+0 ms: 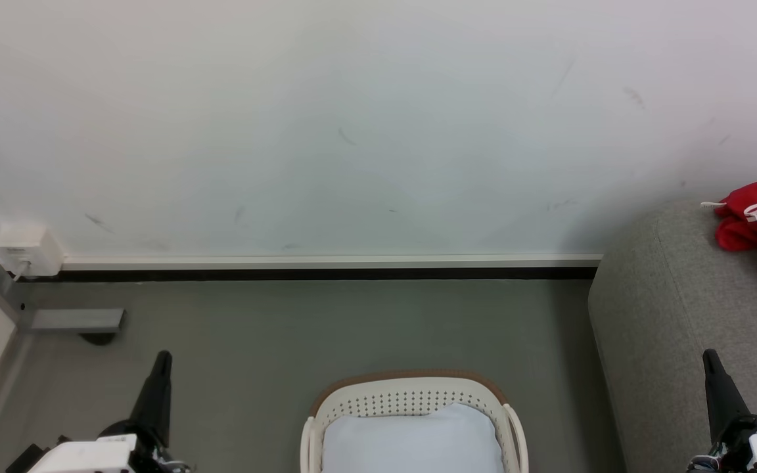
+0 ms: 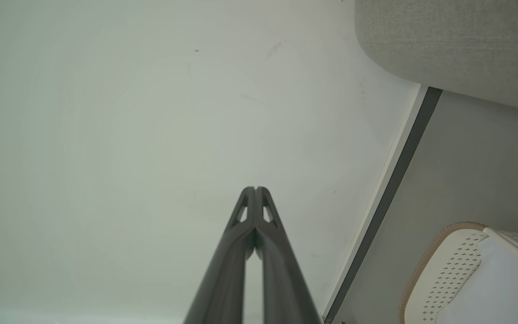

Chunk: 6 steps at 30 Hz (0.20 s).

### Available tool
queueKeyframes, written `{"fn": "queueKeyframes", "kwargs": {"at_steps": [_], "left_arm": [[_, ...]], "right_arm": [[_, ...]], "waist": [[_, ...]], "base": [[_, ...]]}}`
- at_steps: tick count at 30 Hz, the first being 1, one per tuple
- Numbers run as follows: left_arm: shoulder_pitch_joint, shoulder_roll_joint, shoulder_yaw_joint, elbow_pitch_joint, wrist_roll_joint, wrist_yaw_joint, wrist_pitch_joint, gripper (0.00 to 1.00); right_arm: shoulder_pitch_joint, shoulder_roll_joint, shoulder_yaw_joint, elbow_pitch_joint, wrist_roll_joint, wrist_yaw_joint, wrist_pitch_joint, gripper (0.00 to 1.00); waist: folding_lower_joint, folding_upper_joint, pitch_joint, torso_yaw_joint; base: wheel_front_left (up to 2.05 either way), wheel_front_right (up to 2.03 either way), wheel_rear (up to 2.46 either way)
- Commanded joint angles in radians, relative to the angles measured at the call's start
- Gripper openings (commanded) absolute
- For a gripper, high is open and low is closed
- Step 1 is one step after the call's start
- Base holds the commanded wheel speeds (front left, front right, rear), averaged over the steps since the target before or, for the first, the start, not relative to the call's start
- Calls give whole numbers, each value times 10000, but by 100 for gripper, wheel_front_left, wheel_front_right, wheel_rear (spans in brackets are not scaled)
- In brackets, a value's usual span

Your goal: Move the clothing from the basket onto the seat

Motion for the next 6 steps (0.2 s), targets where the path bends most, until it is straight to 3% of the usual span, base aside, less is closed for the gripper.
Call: {"fn": "queueKeyframes", "kwargs": {"at_steps": [1, 6], "left_arm": [[-77, 24, 17, -32, -132, -22, 39, 0], [-77, 24, 17, -33, -132, -22, 39, 0]], "right_arm": [[-131, -81, -36, -49, 12, -21, 32, 0], [-131, -81, -36, -49, 12, -21, 32, 0]], "waist": [[0, 0, 0, 0], [0, 0, 0, 0]], "base": [[0, 0, 0], [0, 0, 0]]}}
